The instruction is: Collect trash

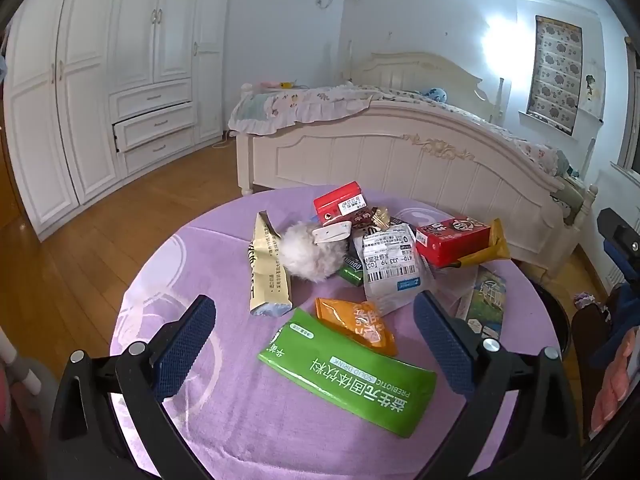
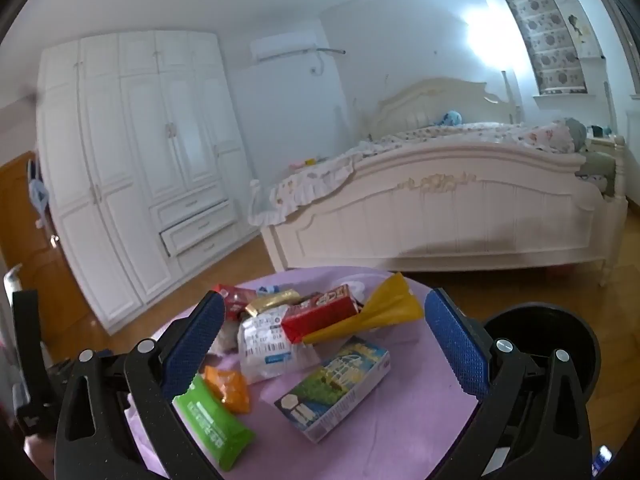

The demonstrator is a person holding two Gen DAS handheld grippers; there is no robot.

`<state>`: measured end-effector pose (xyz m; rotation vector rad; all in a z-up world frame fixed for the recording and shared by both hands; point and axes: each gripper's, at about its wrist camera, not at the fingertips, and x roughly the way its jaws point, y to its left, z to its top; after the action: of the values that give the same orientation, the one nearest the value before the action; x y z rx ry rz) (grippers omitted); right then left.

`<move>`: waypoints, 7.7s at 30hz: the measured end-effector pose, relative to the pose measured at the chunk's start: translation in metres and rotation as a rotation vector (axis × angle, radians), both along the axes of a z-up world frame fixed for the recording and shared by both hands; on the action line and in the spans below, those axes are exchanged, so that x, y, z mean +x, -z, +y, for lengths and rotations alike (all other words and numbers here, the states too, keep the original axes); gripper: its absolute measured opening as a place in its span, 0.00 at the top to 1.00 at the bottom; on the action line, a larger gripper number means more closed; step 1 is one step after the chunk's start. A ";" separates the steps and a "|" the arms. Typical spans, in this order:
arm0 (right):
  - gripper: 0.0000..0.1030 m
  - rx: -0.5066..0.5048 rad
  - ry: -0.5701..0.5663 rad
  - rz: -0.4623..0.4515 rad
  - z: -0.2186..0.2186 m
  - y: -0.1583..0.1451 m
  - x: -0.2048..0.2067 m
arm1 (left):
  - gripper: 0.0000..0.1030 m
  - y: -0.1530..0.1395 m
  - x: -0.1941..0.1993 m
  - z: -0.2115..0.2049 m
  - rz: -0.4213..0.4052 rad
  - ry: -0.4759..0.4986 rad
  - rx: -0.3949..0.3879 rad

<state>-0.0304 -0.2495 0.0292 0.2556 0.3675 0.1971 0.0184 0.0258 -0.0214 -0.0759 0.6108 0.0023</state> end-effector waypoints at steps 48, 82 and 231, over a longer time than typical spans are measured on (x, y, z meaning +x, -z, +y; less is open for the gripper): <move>0.04 -0.069 -0.060 0.068 0.026 0.027 0.030 | 0.05 0.009 0.012 0.020 0.042 -0.010 -0.045; 0.32 -1.042 -0.922 0.167 0.226 0.058 0.216 | 0.37 0.072 0.124 0.091 0.317 0.108 -0.111; 0.53 0.138 -0.389 0.366 -0.025 0.062 0.017 | 0.76 0.006 -0.009 -0.015 0.160 0.229 -0.183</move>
<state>-0.0134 -0.2741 -0.0326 0.3565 0.7689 0.5632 0.0093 0.0103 -0.0273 -0.1838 0.7759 -0.2720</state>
